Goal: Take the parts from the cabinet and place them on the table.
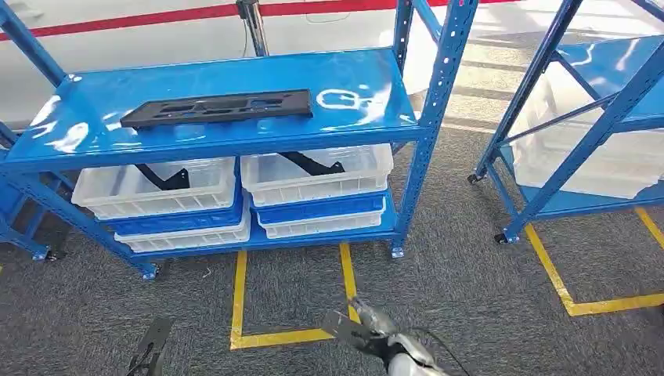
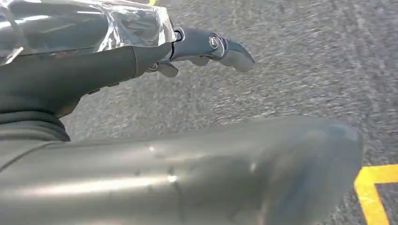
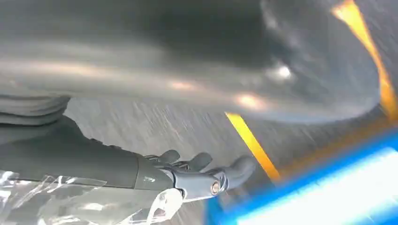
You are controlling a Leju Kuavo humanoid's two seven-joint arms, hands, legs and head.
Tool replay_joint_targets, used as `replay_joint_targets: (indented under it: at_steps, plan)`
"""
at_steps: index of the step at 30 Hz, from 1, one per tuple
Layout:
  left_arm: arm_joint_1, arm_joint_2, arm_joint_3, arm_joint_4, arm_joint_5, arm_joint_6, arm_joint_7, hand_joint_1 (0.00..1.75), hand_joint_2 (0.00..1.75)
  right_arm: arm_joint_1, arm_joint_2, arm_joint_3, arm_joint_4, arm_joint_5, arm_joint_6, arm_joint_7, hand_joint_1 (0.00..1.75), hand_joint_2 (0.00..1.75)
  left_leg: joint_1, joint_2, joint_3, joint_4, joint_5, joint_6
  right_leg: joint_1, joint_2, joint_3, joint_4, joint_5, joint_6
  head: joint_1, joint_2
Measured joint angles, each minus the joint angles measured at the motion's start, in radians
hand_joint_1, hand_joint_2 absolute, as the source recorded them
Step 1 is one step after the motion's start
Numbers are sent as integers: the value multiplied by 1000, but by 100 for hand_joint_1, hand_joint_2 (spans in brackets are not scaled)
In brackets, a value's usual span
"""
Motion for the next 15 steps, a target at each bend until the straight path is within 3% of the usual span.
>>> replay_joint_targets:
  at_steps: [1, 2, 4, 6, 7, 8, 10, 11, 12, 13, 15]
  plan:
    - [-2, 0, -2, 0, -5, 0, -1, 0, 0, -31, 2, 3, -10, 15, -3, -1, 0, 0, -5, 5, 24, -67, 15, 8, 0, 0, 1, -1, -1, 1, 0, 0]
    - [-6, 0, -5, 2, -7, -3, -1, 0, 0, -62, 3, 7, -23, 36, -8, -2, 0, 0, -13, 6, 30, -82, 11, 5, 12, 2, -4, 3, -3, 6, 0, 0]
    - [-4, -1, -6, 4, -11, -6, -1, 0, 0, -107, 3, 19, -44, 72, -10, -1, 0, 0, -16, 2, 24, -79, 12, 6, 6, 1, -4, -6, 1, 13, 0, 0]
    - [-4, -2, -10, 7, -21, -9, -1, 0, 0, -146, 3, 30, -74, 121, -5, 13, 0, 0, -10, 1, 24, -87, 20, 18, 7, 0, -1, -9, 1, 24, 0, 0]
    - [-4, -2, -13, 7, -26, -10, 0, 0, 0, -164, 3, 34, -95, 153, 5, 22, 0, 0, -8, -2, 26, -88, 23, 22, 4, -6, -12, 13, -20, 27, 1, 0]
    - [-5, -2, -14, 8, -29, -11, 0, 0, 0, -188, 3, 39, -114, 183, 18, 34, 0, 0, -8, -1, 25, -88, 23, 28, 5, -9, -37, 73, -59, 29, 4, 0]
    - [-6, -3, -16, 10, -38, -16, 1, 0, 0, -233, 3, 47, -166, 253, 59, 67, 0, 0, -10, -1, 25, -88, 23, 30, 5, -9, -120, 252, -137, 33, 5, 0]
    - [-5, -4, -18, 10, -42, -18, 1, 0, 0, -251, 3, 47, -188, 280, 72, 77, 0, 0, -11, -1, 26, -88, 22, 31, 6, -9, -152, 320, -152, 34, 5, 0]
    - [-4, -4, -21, 11, -43, -20, 1, 0, 0, -262, 4, 47, -210, 302, 84, 86, 0, 0, -11, -2, 27, -88, 22, 32, 6, -9, -164, 336, -144, 33, 5, 0]
    - [-4, -5, -21, 13, -43, -21, 1, 0, 0, -271, 6, 49, -230, 312, 88, 91, 0, 0, -11, -5, 29, -87, 20, 33, 6, -9, -150, 299, -109, 30, 5, 0]
    - [-4, -5, -22, 14, -45, -22, 1, 0, 0, -291, 6, 53, -274, 323, 90, 90, 0, 0, -12, -11, 37, -87, 18, 31, 9, -9, -62, 103, 0, 16, 5, 0]
